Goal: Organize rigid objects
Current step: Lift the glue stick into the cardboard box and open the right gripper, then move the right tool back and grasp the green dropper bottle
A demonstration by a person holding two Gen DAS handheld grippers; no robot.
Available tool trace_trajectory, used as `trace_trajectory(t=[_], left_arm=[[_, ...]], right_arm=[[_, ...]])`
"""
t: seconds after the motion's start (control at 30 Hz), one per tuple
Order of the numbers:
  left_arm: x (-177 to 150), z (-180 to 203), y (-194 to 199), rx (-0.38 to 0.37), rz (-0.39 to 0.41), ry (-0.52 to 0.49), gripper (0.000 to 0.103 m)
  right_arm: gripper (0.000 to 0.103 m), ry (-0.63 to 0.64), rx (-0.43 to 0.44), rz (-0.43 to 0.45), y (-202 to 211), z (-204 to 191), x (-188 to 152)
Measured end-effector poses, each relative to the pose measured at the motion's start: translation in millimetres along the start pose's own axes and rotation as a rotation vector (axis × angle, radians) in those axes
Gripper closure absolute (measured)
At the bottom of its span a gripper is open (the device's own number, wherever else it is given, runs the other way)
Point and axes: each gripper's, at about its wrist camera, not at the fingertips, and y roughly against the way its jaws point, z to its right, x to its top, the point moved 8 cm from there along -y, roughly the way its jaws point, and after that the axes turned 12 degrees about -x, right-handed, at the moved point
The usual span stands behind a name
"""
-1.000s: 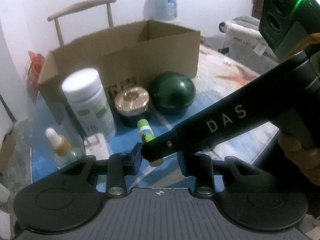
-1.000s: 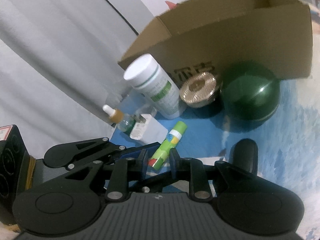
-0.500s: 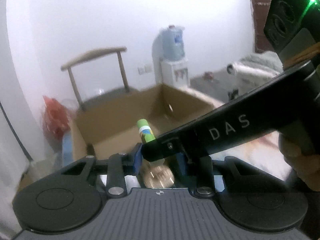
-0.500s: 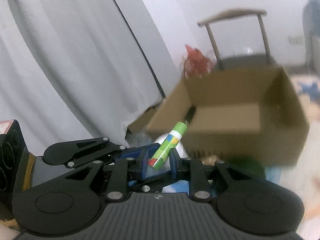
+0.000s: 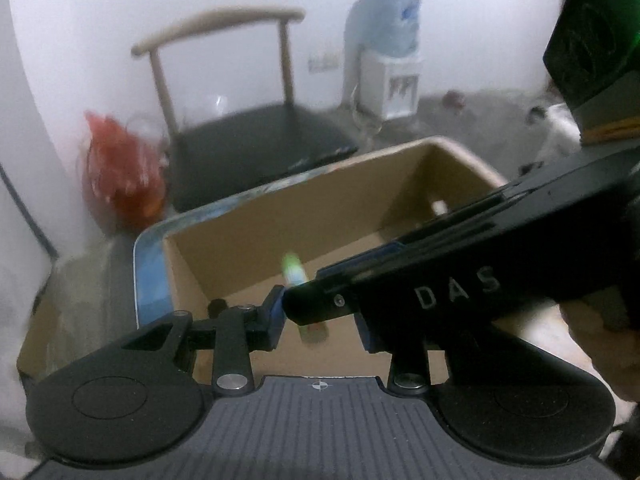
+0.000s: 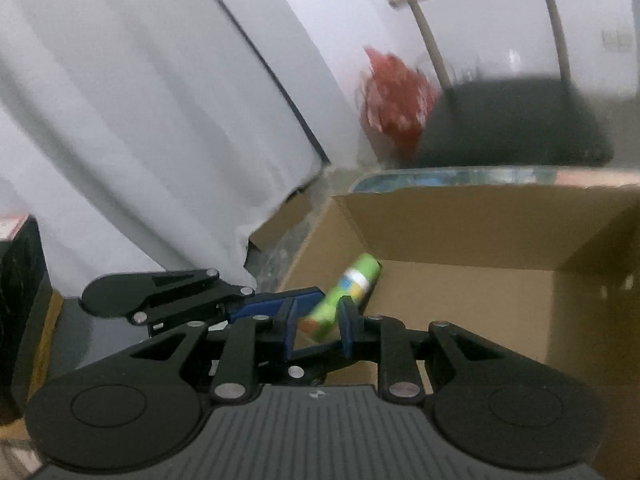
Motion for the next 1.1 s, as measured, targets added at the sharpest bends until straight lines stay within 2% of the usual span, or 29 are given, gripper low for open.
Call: trace_trajectory(t=[0.13,0.27,0.4,0.47,0.67,0.87,0.97,1.1], left_arm=[[5,-24,-32,0.043,-0.065,0.03,0.065],[5,-30,-32,0.04,-0.069,0.076,0.064],[5,-25,-6,0.018,-0.031,0.076,0.063],[5,-21,9,0.015,-0.005,0.066,0.059],[-2,-1,77,0.014,0.124,0.036,0.054],[-42,17,145,0.014,0.248,0.044,0.048],[-77,23,159,0.018,0.266,0.062,0.048],[-123,29,157,0.021,0.257,0.072,0.048]], right_arm=[[0.078,-0.051,-0.003,-0.05,-43,14,19],[0.078,-0.054,-0.024,-0.05,-54,17,21],[0.078,-0.021,-0.044,0.002,-26,14,12],[0.077,-0.022,-0.052,0.041,-2,13,5],[0.077,-0.048,-0.04,0.173,77,8,-21],[0.076,-0.014,-0.014,0.3,144,-18,-83],[0.076,0.013,0.0,0.32,150,-35,-118],[0.076,0.058,-0.001,0.31,141,-59,-153]])
